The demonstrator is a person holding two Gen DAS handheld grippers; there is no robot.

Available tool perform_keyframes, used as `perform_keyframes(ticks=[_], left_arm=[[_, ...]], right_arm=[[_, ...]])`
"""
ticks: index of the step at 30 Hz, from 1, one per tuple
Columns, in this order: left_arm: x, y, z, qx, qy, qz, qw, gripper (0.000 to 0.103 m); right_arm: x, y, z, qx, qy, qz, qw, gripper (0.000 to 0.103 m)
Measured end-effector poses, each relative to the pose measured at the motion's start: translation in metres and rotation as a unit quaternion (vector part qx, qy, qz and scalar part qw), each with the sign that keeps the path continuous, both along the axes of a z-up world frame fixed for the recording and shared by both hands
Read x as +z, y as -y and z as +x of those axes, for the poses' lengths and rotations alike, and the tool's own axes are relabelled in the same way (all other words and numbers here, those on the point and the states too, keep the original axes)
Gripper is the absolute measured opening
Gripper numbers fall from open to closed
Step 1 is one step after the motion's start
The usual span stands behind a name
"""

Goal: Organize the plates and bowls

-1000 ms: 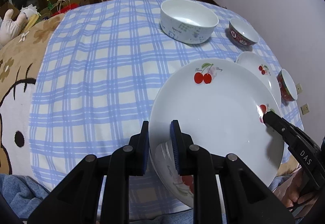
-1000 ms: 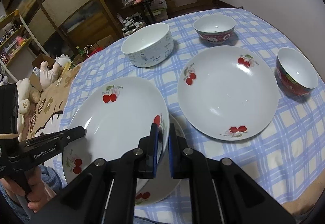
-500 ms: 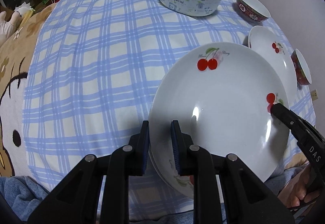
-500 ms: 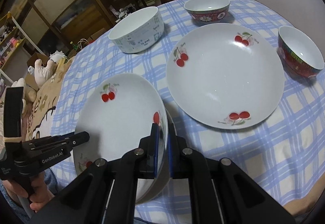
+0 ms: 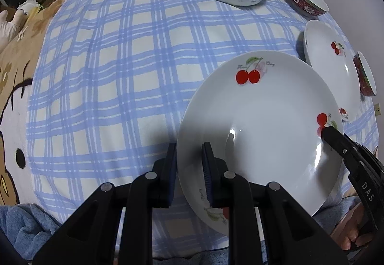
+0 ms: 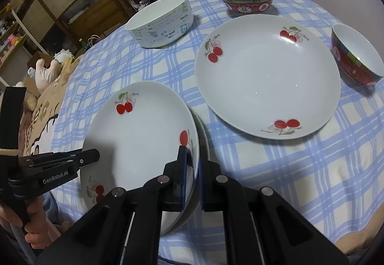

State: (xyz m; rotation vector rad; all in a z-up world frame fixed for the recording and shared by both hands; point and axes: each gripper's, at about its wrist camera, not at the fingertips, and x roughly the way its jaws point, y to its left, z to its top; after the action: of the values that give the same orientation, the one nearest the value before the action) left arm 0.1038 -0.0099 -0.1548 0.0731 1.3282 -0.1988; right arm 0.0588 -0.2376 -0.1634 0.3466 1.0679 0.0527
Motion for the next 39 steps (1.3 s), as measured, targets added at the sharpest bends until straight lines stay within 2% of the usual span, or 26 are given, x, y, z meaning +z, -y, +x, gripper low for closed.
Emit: perform_keyframes(ticks=[30,32,36,39], left_arm=[[0.001,0.004,0.002,-0.012,0.01,0.011,0.9998,0.02],[0.001,0.004,0.001,-0.013,0.011,0.012,0.9998,0.02],[0.002,0.002,-0.002,-0.012,0.014,0.017,0.9997,0.02],[0.007,0.0,-0.006,-0.008,0.019,0.017,0.9997,0.02]], right_arm=[[0.002,0.001,0.006,0.002,0.01,0.001,1.0,0.012],[0.002,0.0,0.006,0.003,0.011,-0.004,1.0,0.012],[0.006,-0.004,0.005,0.003,0.02,-0.045,0.999,0.016],[0.013,-0.004,0.003,0.01,0.038,-0.039,0.998,0.016]])
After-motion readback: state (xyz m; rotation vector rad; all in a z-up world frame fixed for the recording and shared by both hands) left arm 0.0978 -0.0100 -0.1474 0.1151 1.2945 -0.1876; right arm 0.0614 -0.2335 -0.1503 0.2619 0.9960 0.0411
